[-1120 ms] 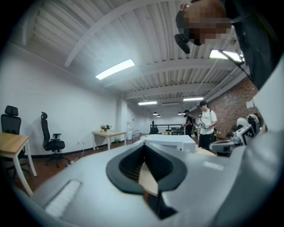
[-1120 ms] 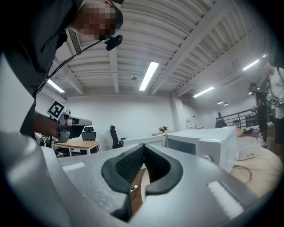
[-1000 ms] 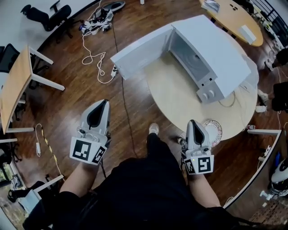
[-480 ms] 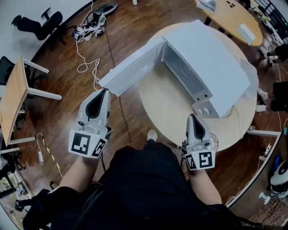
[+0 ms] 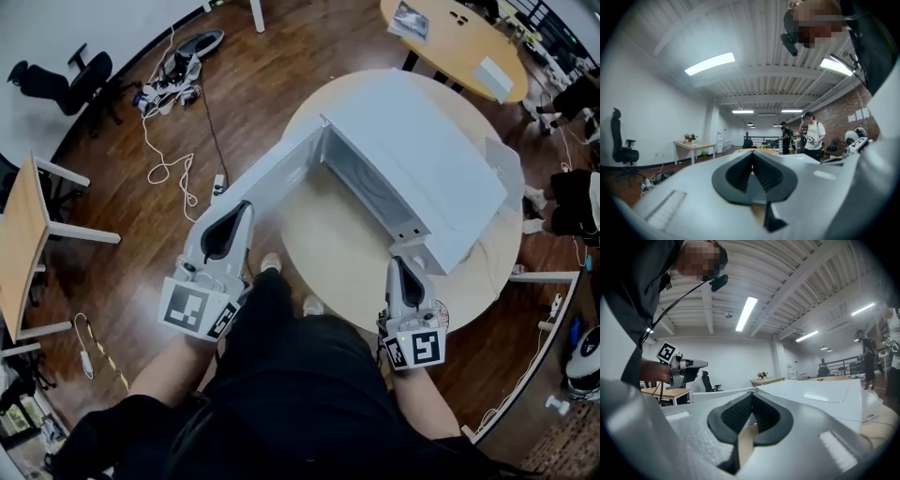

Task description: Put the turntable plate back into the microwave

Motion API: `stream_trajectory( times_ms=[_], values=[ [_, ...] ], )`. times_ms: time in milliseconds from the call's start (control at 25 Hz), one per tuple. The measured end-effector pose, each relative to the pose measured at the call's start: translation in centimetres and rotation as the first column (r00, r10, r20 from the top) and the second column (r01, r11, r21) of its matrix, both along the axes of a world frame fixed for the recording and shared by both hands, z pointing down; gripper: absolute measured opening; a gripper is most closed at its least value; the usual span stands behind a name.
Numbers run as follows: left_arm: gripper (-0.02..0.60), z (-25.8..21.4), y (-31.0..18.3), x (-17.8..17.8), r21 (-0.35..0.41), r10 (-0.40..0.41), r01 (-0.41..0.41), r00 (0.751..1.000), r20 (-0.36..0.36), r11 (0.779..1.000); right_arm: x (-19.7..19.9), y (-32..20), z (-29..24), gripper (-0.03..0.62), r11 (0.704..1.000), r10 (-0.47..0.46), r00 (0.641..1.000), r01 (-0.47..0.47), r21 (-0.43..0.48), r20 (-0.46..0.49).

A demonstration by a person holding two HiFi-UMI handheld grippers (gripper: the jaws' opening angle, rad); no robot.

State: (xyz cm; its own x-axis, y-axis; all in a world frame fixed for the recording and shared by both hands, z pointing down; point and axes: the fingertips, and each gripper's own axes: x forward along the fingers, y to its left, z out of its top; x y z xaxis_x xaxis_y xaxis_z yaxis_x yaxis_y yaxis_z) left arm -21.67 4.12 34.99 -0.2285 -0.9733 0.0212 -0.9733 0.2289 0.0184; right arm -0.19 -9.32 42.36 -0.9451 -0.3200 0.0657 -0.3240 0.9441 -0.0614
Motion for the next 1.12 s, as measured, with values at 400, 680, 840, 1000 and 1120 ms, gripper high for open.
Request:
stream_trajectory(
  times_ms=[400,680,840,1000,1120],
  values=[
    [0.004,-1.6,-9.4,-2.5,0.032,0.313,-0.313,0.950,0.019,0.949,-0.3,-2.3,-0.3,0.002,0.964,0.266,0.964,-0.266,0.011,0.009],
    [0.005,-1.7,-13.0,-2.1,0.030,0.496,-0.495,0.867,-0.043,0.868,-2.5,-2.1,-0.5,0.002,0.923,0.385,0.923,-0.385,0.018,0.003],
    [0.005,-1.7,-14.3,-1.2,0.040,0.574,-0.573,0.816,-0.070,0.819,-2.5,-1.7,-1.0,0.002,0.900,0.435,0.901,-0.433,0.054,-0.014],
    [0.005,-2.1,-15.2,0.0,0.070,0.650,-0.647,0.755,-0.085,0.760,-1.4,-1.3,-1.9,0.002,0.856,0.514,0.858,-0.511,0.076,-0.015],
    [0.005,-1.9,-15.6,1.1,0.085,0.699,-0.695,0.701,-0.141,0.714,-0.7,-0.7,-2.3,0.002,0.820,0.569,0.822,-0.567,0.076,-0.015]
  ],
)
